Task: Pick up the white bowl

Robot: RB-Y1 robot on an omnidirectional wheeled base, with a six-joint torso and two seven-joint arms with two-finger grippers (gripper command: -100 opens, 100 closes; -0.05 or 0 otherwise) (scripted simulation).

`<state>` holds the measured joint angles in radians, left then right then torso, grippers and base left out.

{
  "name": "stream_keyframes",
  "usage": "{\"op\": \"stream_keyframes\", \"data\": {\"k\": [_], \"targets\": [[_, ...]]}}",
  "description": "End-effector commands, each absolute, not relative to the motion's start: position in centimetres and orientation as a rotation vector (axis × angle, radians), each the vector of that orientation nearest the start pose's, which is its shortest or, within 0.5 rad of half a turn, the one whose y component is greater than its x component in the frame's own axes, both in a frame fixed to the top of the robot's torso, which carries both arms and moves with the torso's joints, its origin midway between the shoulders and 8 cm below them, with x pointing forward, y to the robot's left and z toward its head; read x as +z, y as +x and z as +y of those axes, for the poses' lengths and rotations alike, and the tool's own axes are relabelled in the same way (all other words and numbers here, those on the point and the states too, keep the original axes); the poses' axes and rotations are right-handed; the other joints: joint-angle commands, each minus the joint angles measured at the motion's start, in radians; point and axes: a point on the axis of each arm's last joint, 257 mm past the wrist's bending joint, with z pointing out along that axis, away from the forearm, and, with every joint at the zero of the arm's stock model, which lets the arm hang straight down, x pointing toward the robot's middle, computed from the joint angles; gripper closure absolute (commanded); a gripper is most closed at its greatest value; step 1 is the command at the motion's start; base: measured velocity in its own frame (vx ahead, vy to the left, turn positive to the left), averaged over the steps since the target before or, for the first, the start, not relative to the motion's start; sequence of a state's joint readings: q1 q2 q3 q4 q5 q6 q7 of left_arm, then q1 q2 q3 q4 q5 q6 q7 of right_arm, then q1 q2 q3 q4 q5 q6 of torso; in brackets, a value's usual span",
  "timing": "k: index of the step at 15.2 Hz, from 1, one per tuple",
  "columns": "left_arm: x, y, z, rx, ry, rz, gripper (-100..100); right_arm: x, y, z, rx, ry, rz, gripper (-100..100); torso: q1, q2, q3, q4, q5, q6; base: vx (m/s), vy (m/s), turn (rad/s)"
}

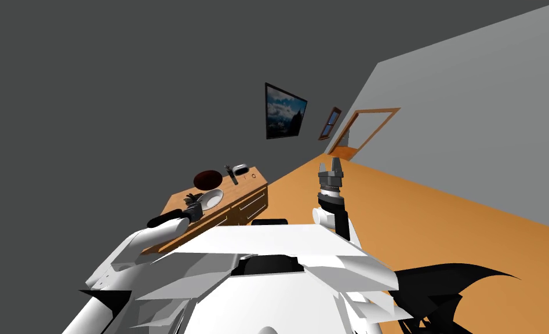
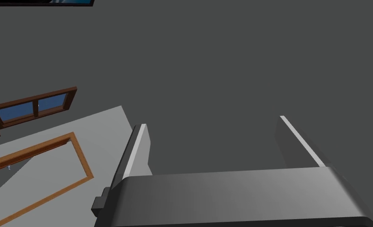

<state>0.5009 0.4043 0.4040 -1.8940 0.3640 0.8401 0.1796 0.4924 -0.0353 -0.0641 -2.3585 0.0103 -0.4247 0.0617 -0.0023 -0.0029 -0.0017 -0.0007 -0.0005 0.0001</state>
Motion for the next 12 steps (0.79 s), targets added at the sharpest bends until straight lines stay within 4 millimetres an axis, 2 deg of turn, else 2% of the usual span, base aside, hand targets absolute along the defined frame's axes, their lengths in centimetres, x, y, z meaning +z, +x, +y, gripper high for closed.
{"op": "stream_keyframes", "data": {"k": [1, 4, 10, 11, 12], "targets": [[-37.0, 25.9, 54.7, -0.37, -2.133, 1.241, -100, 4.9, 33.8, -29.2, 1.18, 0.585, 0.649, 0, 0.0, 0.0, 0.0, 0.0, 0.0, 0.0, 0.037, -0.026, -0.045], [-37.5, 25.2, 54.8, -0.35, -2.17, 1.235, -100, 4.9, 33.8, -29.2, 1.18, 0.585, 0.649, 0, 0.0, 0.0, 0.0, 0.0, 0.0, 0.0, 0.036, -0.024, -0.039], [-39.4, 22.3, 54.9, -0.274, -2.318, 1.206, -100, 4.9, 33.8, -29.2, 1.18, 0.585, 0.649, 0, 0.0, -0.001, -0.001, 0.0, 0.0, 0.0, 0.053, -0.028, -0.056], [-39.0, 22.9, 55.0, -0.288, -2.291, 1.211, -100, 4.9, 33.8, -29.2, 1.18, 0.585, 0.649, 0, 0.0, -0.001, -0.001, 0.0, 0.0, 0.0, 0.034, -0.013, -0.017], [-39.9, 23.0, 55.0, -0.287, -2.299, 1.207, -100, 4.9, 33.8, -29.2, 1.18, 0.585, 0.649, 0, 0.001, 0.0, 0.0, 0.0, 0.0, 0.0, 0.015, 0.008, -0.006]]}}
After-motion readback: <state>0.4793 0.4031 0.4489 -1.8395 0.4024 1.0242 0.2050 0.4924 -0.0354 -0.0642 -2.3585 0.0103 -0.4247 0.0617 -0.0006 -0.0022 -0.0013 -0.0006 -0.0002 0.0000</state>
